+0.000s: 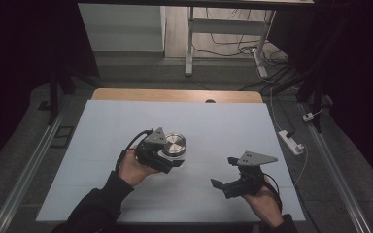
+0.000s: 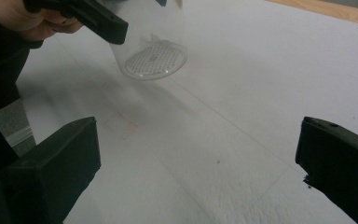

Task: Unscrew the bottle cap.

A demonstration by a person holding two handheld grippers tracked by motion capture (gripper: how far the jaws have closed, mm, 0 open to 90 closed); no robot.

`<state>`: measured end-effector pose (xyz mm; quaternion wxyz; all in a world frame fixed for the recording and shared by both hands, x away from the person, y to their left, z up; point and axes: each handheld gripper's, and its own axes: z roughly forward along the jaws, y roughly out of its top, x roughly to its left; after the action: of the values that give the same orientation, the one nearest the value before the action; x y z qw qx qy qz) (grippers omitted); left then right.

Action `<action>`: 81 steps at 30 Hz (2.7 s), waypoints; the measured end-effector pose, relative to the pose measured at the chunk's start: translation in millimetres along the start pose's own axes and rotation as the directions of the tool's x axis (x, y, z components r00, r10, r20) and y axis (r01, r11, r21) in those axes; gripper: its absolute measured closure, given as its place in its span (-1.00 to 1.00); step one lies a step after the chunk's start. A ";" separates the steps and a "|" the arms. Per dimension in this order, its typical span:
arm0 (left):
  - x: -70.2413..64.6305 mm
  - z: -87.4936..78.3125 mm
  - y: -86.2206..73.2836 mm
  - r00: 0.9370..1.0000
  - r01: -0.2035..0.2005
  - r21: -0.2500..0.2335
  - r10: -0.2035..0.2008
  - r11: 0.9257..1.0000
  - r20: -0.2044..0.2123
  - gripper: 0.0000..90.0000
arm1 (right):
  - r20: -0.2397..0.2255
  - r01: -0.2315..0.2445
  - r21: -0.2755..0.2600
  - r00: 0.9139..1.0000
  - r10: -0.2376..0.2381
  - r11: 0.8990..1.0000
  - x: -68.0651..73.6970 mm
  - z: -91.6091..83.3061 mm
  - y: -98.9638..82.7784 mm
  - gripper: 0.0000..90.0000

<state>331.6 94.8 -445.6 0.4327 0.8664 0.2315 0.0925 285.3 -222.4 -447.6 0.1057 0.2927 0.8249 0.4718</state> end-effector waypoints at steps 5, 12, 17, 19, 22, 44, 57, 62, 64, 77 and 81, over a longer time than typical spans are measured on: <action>-0.6 2.1 -0.2 1.000 -0.003 0.008 0.003 1.000 0.009 -0.66 | 0.015 0.004 0.021 1.000 -0.004 1.000 3.2 11.0 12.8 -1.00; -1.0 2.8 -0.4 1.000 0.000 0.006 0.000 1.000 0.011 -0.66 | -0.006 0.024 0.018 1.000 -0.024 1.000 8.9 22.2 30.0 -1.00; -1.5 3.1 -0.2 1.000 0.000 0.004 -0.001 1.000 0.016 -0.66 | -0.025 0.031 0.009 0.999 -0.030 0.999 11.9 31.2 47.6 -1.00; -1.8 3.7 -0.1 1.000 0.001 0.003 -0.001 1.000 0.017 -0.66 | -0.027 0.035 0.007 0.999 -0.034 0.999 12.6 32.5 51.0 -1.00; -1.9 4.2 -0.3 1.000 -0.003 0.009 0.002 1.000 0.019 -0.66 | -0.031 0.060 -0.001 0.998 -0.060 0.998 18.1 38.9 65.2 -1.00; -4.7 11.3 -2.0 1.000 0.003 0.029 -0.003 1.000 0.005 -0.66 | -0.023 0.130 0.030 0.991 -0.129 0.991 43.4 94.8 101.3 -0.77; -3.6 4.9 -0.7 0.992 -0.035 -0.007 0.035 0.999 0.124 -0.66 | -0.241 0.221 0.019 0.947 -0.210 0.975 26.6 91.6 104.4 -0.60; -4.9 2.4 0.1 0.979 -0.088 -0.012 0.089 0.996 0.184 -0.66 | -0.431 0.291 -0.021 0.861 -0.271 0.957 12.0 91.2 105.9 -0.60; -7.2 2.4 0.5 0.972 -0.111 -0.010 0.111 0.994 0.207 -0.66 | -0.495 0.320 -0.039 0.817 -0.296 0.947 7.5 91.5 105.5 -0.60; 0.8 -1.8 -1.9 0.998 0.000 -0.019 0.001 1.000 0.069 -0.66 | -0.184 0.215 -0.009 0.960 -0.213 0.977 19.8 75.0 115.8 -0.95; 1.9 -1.6 -2.6 0.999 0.025 -0.013 -0.025 1.000 0.024 -0.66 | -0.121 0.184 -0.011 0.976 -0.184 0.983 27.8 76.5 114.8 -0.88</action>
<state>331.8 98.1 -446.8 0.4423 0.8616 0.2364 0.0785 341.3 -107.3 -389.0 0.0983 0.1860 0.8534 0.4768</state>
